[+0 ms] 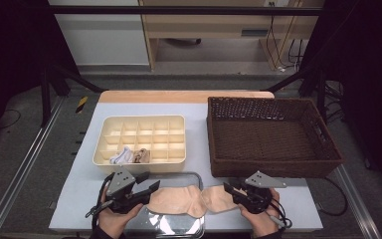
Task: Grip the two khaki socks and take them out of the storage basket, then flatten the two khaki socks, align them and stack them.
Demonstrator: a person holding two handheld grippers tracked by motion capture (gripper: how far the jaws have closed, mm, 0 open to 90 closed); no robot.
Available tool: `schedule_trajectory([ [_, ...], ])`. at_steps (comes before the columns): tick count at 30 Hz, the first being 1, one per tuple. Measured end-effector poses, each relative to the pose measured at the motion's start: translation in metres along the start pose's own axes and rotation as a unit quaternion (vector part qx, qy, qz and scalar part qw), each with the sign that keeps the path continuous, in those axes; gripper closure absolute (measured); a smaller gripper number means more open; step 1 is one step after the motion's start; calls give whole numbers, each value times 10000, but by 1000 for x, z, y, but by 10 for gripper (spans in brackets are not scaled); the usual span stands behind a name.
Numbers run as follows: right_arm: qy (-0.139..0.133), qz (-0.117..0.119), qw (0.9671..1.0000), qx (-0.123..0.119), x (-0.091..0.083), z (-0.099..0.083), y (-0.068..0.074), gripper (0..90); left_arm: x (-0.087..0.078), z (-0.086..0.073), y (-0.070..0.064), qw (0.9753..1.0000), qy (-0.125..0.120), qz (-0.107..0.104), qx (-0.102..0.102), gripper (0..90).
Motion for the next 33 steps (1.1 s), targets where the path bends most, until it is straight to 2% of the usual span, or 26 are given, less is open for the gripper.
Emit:
schedule_trajectory([
  [3, 101, -220, 9997, 35, -3, -8, -14, 687, 9, 5, -13, 9999, 0, -52, 105, 506],
  [4, 101, -220, 9997, 35, -3, -8, -14, 687, 9, 5, -13, 9999, 0, -52, 105, 504],
  [5, 170, -331, 9993, 66, -4, -14, -22, 683, 17, 8, -21, 9998, 8, -74, 167, 502],
  [9, 241, -425, 9988, 102, -7, -21, -32, 666, 30, 11, -30, 9998, 24, -87, 193, 491],
  [17, 364, -493, 9980, 155, -10, -29, -40, 647, 55, 13, -47, 9994, 173, -162, 265, 475],
  [22, 430, -491, 9976, 216, -10, -34, -43, 647, 67, 14, -59, 9989, 199, -280, 312, 469],
  [29, 427, -523, 9974, 269, -12, -34, -46, 666, 81, 10, -69, 9981, 337, -382, 350, 491],
  [33, 523, -580, 9965, 305, -11, -38, -48, 668, 90, 5, -75, 9971, 481, -429, 399, 516],
])
Point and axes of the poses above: each handheld gripper's, and its own axes: x roughly forward along the jaws, z roughly out of its top, y roughly to its left, the point moved 9 cm from there along x, roughly forward along the jaws, and after that the axes turned 7 degrees about y, right-handed, at the moved point
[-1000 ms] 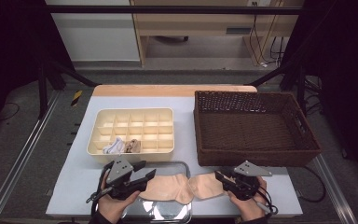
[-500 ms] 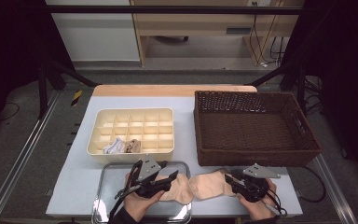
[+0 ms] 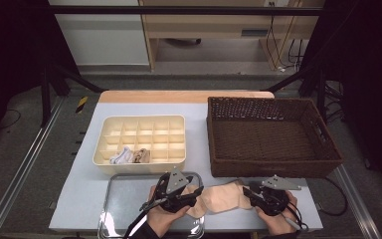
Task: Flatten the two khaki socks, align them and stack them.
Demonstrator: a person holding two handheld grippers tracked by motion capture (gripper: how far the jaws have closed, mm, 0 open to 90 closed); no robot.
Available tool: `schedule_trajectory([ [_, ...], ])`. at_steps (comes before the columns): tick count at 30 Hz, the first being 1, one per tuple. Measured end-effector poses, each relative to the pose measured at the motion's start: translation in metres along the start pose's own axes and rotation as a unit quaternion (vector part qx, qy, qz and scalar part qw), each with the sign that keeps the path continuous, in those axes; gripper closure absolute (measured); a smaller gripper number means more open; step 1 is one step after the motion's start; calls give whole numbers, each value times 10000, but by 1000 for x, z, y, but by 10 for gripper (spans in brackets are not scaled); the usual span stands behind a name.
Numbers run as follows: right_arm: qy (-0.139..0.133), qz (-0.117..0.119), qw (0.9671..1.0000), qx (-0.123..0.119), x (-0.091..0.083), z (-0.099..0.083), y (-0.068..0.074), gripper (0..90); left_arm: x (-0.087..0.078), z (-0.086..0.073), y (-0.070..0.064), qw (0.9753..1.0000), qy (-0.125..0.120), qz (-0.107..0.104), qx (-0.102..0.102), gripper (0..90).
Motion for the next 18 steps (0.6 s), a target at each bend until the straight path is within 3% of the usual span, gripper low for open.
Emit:
schedule_trajectory([
  [6, 58, -234, 9997, -63, 1, -2, -9, 656, 15, -11, -8, 9993, 370, -1, 92, 588],
  [11, 199, -251, 9994, -133, 6, -7, -9, 679, 24, -23, -11, 9972, 730, 2, 140, 672],
  [12, 271, -348, 9988, -225, 5, -7, -10, 759, 25, -24, -11, 9969, 783, 5, 124, 737],
  [15, 334, -419, 9980, -339, 5, -7, -9, 856, 27, -27, -11, 9961, 874, -9, 111, 831],
  [18, 392, -376, 9978, -369, 4, -7, -8, 897, 25, -26, -11, 9964, 834, -86, 120, 873],
])
Point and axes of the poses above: each handheld gripper's, and its own axes: x roughly forward along the jaws, z roughly out of its top, y roughly to its left, the point moved 9 cm from there along x, roughly forward along the jaws, and after that the axes turned 7 degrees about y, right-handed, at the moved point
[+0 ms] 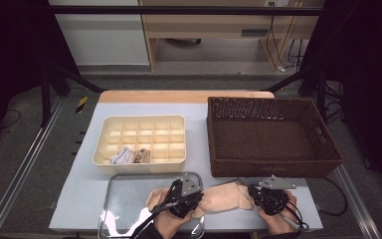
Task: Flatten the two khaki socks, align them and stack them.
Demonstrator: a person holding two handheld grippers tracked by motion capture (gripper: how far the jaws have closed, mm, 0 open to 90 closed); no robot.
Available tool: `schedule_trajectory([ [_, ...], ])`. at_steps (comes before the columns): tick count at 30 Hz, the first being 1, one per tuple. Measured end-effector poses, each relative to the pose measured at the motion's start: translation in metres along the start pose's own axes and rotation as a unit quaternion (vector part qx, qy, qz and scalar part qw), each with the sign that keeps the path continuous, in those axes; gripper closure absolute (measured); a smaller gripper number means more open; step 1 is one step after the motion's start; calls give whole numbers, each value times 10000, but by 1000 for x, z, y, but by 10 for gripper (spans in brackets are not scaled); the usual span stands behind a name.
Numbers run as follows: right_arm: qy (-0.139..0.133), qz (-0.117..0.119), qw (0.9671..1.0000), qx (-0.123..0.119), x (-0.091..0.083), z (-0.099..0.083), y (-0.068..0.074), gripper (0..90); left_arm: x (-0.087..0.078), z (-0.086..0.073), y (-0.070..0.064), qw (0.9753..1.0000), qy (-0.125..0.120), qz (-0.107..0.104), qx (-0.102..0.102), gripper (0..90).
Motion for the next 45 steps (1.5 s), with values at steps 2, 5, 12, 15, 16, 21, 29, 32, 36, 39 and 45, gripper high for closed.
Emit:
schedule_trajectory([
  [2, 51, 41, 10000, 39, -2, 0, 1, 900, -5, 2, 0, 10000, -81, -40, 11, 878],
  [5, -93, 122, 9999, 19, -11, 5, 5, 900, -17, 5, 2, 9997, -230, -107, 0, 879],
  [12, -596, 540, 9967, -107, -40, 28, 33, 900, -58, 0, 20, 9981, -553, -256, -124, 879],
  [15, -737, 865, 9934, -153, -45, 37, 51, 900, -71, -12, 32, 9984, -515, -182, -164, 879],
  [16, -732, 959, 9926, -168, -45, 39, 58, 900, -74, -15, 35, 9985, -498, -159, -183, 879],
  [21, -677, 1434, 9869, -304, -36, 49, 92, 900, -90, -36, 58, 9981, -478, -71, -385, 879],
  [29, -480, 1711, 9829, -480, -15, 58, 127, 900, -104, -60, 85, 9970, -390, 89, -659, 879],
  [32, -398, 1735, 9826, -528, -7, 59, 135, 900, -102, -67, 90, 9970, -300, 124, -701, 879],
  [36, -343, 1629, 9842, -597, -2, 57, 136, 900, -93, -73, 95, 9971, -180, 202, -709, 879],
  [39, -345, 1551, 9856, -582, 2, 55, 134, 900, -90, -74, 96, 9972, -131, 219, -710, 878],
  [45, -314, 1535, 9860, -573, 11, 52, 132, 881, -88, -77, 98, 9972, -74, 325, -665, 874],
])
Point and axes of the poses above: each handheld gripper's, and its own axes: x roughly forward along the jaws, z roughly out of its top, y roughly to its left, the point moved 9 cm from there along x, roughly forward along the jaws, and after that the axes turned 7 degrees about y, right-handed, at the moved point
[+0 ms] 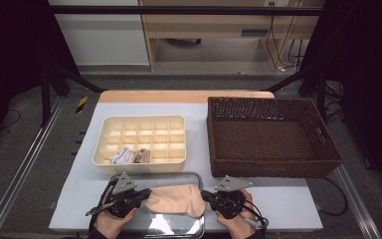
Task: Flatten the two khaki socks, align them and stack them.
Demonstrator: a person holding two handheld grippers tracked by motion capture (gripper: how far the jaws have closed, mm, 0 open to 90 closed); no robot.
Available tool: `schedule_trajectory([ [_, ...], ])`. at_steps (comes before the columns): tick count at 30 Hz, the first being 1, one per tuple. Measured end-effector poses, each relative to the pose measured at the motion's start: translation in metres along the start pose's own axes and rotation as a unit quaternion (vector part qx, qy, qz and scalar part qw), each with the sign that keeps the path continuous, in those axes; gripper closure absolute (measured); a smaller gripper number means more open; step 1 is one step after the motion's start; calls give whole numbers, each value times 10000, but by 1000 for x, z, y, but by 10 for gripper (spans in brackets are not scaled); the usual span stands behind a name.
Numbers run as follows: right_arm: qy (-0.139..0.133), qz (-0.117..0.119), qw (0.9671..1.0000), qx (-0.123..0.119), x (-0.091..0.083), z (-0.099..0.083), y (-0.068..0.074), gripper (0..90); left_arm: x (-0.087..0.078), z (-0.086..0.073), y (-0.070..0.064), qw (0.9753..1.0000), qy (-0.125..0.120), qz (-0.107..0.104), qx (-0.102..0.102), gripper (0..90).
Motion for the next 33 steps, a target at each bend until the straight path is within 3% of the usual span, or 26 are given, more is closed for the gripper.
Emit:
schedule_trajectory([
  [4, 146, -71, 9999, -6, 8, -7, -4, 818, 2, -2, 1, 10000, -18, 32, -42, 781],
  [5, 37, -94, 9999, 24, 6, -6, -6, 772, 1, -2, 2, 10000, -35, 50, -59, 690],
  [10, -203, -205, 9994, 188, -1, -2, -12, 693, -1, -6, 3, 9998, -94, 41, -152, 622],
  [22, 12, -71, 9985, 546, 19, -20, -16, 630, 10, -21, -2, 9999, 109, 35, -104, 686],
  [30, -106, 327, 9955, 879, 20, -26, -11, 782, 12, -20, -6, 9999, 74, -18, -91, 798],
  [33, -76, 344, 9959, 835, 20, -25, -10, 816, 11, -19, -5, 9999, 43, -4, -100, 830],
])
Point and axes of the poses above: each handheld gripper's, and its own axes: x roughly forward along the jaws, z roughly out of its top, y roughly to its left, the point moved 9 cm from there along x, roughly forward along the jaws, and after that the axes turned 7 degrees about y, right-handed, at the moved point
